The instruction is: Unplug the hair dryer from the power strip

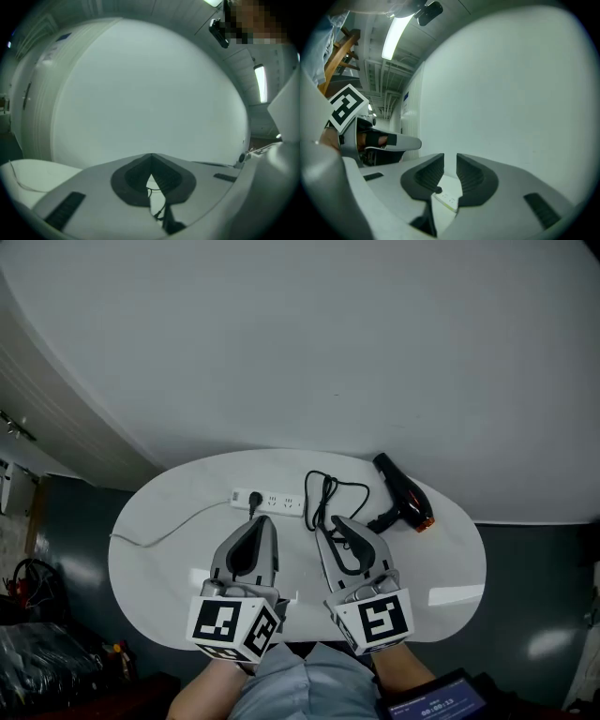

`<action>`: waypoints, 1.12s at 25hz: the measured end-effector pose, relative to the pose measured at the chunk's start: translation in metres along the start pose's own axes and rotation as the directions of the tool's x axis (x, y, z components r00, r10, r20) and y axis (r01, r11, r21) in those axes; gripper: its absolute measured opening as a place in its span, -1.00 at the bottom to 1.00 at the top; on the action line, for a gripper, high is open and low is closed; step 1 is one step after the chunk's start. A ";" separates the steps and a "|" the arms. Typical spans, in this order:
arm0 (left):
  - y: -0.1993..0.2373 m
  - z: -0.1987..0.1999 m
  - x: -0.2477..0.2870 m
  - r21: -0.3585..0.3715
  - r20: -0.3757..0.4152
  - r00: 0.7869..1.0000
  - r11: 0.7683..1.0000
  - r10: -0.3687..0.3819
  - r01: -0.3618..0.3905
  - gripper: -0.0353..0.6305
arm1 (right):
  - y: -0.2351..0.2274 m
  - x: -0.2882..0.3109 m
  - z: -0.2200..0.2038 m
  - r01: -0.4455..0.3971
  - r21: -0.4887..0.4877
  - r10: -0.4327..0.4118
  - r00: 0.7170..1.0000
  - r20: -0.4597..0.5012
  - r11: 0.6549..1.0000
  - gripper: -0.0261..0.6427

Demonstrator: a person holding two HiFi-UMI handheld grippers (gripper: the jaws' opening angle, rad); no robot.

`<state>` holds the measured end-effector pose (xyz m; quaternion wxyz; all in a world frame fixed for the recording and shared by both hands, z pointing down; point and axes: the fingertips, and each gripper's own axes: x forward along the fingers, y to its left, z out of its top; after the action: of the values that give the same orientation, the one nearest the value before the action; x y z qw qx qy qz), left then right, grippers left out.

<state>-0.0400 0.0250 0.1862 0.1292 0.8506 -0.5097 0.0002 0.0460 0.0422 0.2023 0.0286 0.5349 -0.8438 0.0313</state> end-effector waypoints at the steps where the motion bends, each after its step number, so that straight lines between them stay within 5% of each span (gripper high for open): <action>1: -0.003 0.014 -0.005 0.044 0.045 0.999 0.999 0.008 -0.010 -0.90 | 0.002 -0.001 0.010 -0.002 -0.005 0.002 1.000 0.021 1.000 -0.70; 5: -0.014 0.058 -0.029 0.217 0.205 0.978 0.974 0.025 -0.070 -0.90 | 0.012 -0.009 0.047 -0.006 -0.037 0.010 0.994 0.109 0.999 -0.81; 8: -0.016 0.073 -0.042 0.263 0.260 0.965 0.959 0.032 -0.102 -0.90 | 0.022 -0.014 0.063 -0.014 -0.058 0.022 0.989 0.147 0.998 -0.85; 16: -0.017 0.074 -0.052 0.206 0.275 0.958 0.968 0.081 -0.141 -0.90 | 0.027 -0.018 0.072 -0.011 -0.087 0.025 0.985 0.171 0.996 -0.92; 21: -0.018 0.067 -0.048 0.218 0.257 0.963 0.967 0.077 -0.135 -0.90 | 0.026 -0.017 0.064 -0.008 -0.105 0.021 0.992 0.128 0.994 -0.92; 28: -0.020 0.067 -0.045 0.226 0.250 0.965 0.965 0.076 -0.134 -0.90 | 0.026 -0.015 0.077 -0.011 -0.072 0.025 0.981 0.193 0.997 -0.92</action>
<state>-0.0532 0.0579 0.1111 -0.0375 0.8253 -0.5624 -0.0333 0.0279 0.0607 0.1233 -0.0351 0.5263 -0.8481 -0.0506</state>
